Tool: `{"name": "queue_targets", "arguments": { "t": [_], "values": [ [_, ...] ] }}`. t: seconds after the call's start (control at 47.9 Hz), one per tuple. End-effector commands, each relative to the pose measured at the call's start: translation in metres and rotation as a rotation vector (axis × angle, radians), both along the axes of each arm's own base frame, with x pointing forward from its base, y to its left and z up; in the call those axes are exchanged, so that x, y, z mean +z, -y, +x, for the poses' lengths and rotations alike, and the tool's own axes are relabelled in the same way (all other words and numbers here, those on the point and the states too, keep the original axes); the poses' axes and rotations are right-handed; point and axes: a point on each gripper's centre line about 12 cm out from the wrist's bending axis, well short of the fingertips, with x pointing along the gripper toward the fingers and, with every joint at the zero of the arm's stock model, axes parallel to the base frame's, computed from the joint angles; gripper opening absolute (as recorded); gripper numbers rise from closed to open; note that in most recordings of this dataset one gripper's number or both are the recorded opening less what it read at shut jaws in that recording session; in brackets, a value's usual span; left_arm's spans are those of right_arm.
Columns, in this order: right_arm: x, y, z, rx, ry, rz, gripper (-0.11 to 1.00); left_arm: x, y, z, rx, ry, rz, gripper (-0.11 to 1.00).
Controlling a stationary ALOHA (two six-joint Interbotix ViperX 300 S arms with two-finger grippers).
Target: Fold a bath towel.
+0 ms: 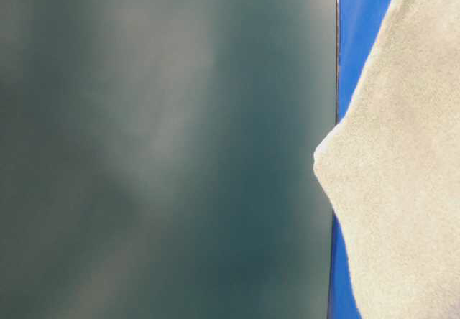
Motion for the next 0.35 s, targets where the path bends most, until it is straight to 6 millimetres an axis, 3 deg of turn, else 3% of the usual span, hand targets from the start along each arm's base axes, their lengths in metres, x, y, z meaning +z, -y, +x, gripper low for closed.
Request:
{"name": "queue_targets", "arguments": {
  "t": [0.0, 0.167, 0.334],
  "values": [
    [0.020, 0.000, -0.009, 0.036, 0.086, -0.013, 0.65, 0.003, -0.002, -0.026, -0.003, 0.030, 0.003, 0.85],
    [0.035, 0.003, -0.030, 0.090, 0.183, -0.042, 0.65, -0.020, -0.005, -0.057, -0.003, 0.031, 0.003, 0.86],
    [0.020, 0.008, -0.050, 0.099, 0.202, -0.065, 0.65, -0.051, -0.007, -0.081, -0.004, 0.035, -0.006, 0.86]
  ]
}}
